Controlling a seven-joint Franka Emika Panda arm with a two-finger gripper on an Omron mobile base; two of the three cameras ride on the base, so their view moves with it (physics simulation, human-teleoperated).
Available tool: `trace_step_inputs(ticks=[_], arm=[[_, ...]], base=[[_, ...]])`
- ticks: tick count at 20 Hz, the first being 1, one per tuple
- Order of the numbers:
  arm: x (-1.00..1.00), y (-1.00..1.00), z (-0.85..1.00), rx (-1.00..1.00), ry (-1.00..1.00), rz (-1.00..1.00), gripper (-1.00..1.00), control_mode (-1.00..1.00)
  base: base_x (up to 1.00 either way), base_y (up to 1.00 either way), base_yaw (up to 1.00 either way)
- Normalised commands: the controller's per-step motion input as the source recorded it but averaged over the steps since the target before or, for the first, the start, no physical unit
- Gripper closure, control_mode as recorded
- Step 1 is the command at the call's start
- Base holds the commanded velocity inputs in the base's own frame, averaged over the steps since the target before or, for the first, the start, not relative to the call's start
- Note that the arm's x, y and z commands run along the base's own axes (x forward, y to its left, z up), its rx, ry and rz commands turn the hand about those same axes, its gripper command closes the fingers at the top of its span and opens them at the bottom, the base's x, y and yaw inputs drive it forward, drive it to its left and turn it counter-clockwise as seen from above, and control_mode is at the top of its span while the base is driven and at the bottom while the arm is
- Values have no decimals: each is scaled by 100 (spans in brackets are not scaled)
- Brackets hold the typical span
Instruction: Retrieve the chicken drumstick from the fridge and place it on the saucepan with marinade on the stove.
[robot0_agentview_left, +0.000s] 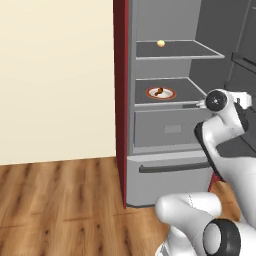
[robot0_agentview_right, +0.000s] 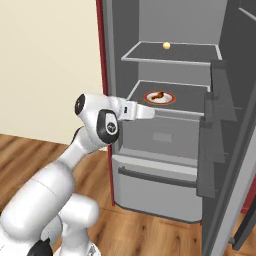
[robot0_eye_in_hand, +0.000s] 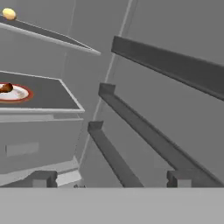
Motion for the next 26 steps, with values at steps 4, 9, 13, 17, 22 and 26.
trace_step_inputs(ticks=[4,9,13,17,22,26], arm=[[-23,18,11,39,18,22,-100,-100],[0,64,65,29,17,1,-100,-100],[0,20,11,13,9,0,-100,-100],[15,0,0,0,0,0,-100,-100],[85,0,0,0,0,0,-100,-100],[77,-1,0,0,0,2,-100,-100]], base=[[0,0,0],[0,0,0],[0,0,0],[0,0,0],[0,0,0],[0,0,0]])
